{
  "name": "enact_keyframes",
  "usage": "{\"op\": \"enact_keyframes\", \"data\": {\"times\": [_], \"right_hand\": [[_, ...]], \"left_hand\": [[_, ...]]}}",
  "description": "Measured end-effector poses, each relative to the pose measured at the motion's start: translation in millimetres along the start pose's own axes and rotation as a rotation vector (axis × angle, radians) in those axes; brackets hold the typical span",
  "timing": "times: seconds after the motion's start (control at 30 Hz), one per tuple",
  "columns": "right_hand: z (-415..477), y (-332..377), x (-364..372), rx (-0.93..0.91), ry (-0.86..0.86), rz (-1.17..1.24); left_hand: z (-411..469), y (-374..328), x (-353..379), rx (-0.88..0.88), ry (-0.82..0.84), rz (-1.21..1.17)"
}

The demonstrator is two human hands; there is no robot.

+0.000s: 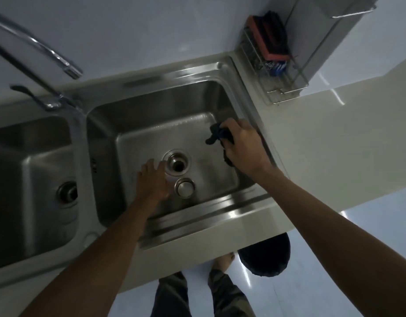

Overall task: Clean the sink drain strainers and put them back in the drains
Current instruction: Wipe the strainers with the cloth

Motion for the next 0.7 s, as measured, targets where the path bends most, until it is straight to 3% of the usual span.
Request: {"op": "enact_keyframes", "data": {"times": [0.17, 0.4, 0.47, 0.53, 0.6, 0.7], "right_hand": [[2.1, 47.0, 63.0, -0.021, 0.098, 0.072], [-2.3, 70.2, 103.0, 0.039, 0.154, 0.081], [1.9, 72.6, 100.9, 0.067, 0.125, 0.104], [8.2, 75.1, 94.2, 0.116, 0.079, 0.148], [12.1, 79.8, 88.5, 0.208, 0.039, 0.277], [14.2, 95.2, 89.3, 0.329, -0.005, 0.558]], "left_hand": [[9.5, 50.9, 36.0, -0.03, 0.267, 0.028], [21.1, 50.7, 64.3, -0.02, 0.264, -0.212], [21.4, 56.1, 56.9, -0.167, 0.224, -0.582], [16.6, 63.7, 42.2, -0.488, 0.177, -1.254], [10.5, 55.6, 27.7, -0.72, 0.251, -1.856], [10.7, 42.5, -10.2, -0.82, 0.275, -2.177]]}}
Point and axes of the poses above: each hand's wrist, its own z-axis towards the middle knuckle, its own x-axis out of the palm, y = z × x, the point moved 7 cm from there along z, towards the middle knuckle, and after that the axes turned 3 degrees about -z, right-handed, at the moved point
